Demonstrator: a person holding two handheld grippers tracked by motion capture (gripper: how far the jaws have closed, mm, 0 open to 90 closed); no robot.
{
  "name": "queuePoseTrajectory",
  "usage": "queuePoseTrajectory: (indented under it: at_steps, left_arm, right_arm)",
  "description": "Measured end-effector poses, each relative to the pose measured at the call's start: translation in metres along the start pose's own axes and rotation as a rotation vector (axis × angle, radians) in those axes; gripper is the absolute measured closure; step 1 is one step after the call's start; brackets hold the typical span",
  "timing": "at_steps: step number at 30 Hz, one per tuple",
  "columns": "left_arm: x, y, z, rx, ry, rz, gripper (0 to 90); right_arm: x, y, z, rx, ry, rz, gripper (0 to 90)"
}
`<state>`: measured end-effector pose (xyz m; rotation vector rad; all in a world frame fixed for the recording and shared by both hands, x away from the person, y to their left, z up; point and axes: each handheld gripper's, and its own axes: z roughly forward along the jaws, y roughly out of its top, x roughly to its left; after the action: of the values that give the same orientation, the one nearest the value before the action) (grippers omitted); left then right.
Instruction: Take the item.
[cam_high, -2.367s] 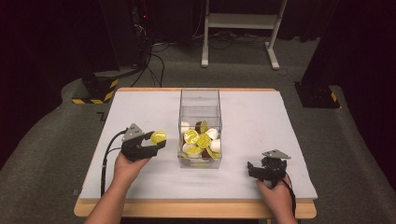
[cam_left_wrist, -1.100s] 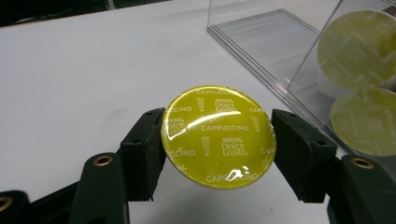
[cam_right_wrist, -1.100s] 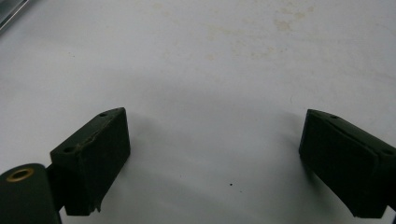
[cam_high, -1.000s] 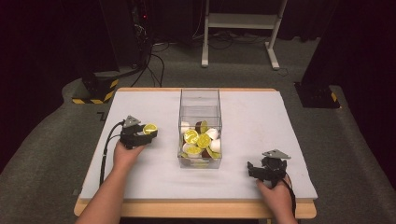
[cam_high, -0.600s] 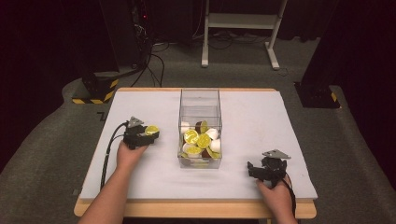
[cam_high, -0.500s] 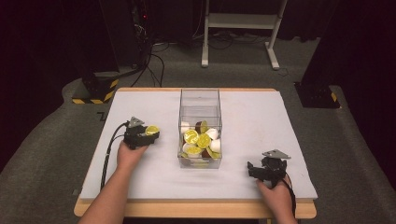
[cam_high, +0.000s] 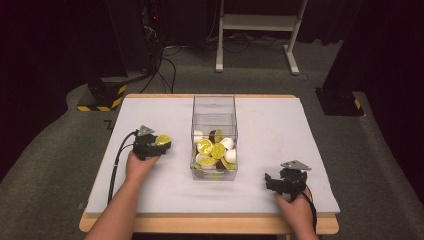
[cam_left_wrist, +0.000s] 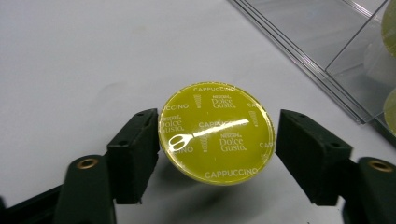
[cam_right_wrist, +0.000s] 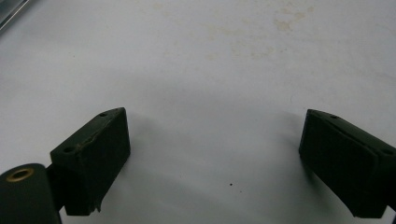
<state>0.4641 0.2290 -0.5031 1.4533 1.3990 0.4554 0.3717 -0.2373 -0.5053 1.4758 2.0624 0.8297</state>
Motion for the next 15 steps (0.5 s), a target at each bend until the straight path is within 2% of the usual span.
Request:
queuePoseTrajectory:
  at_steps: [8, 15]
  left_arm:
    - [-0.001, 0.006, -0.010, -0.010, -0.005, -0.007, 22.8]
    - [-0.005, 0.010, -0.021, -0.020, -0.026, -0.012, 22.6]
  right_arm:
    - [0.000, 0.000, 0.000, 0.000, -0.001, 0.000, 8.7]
    - [0.000, 0.000, 0.000, 0.000, -0.001, 0.000, 8.7]
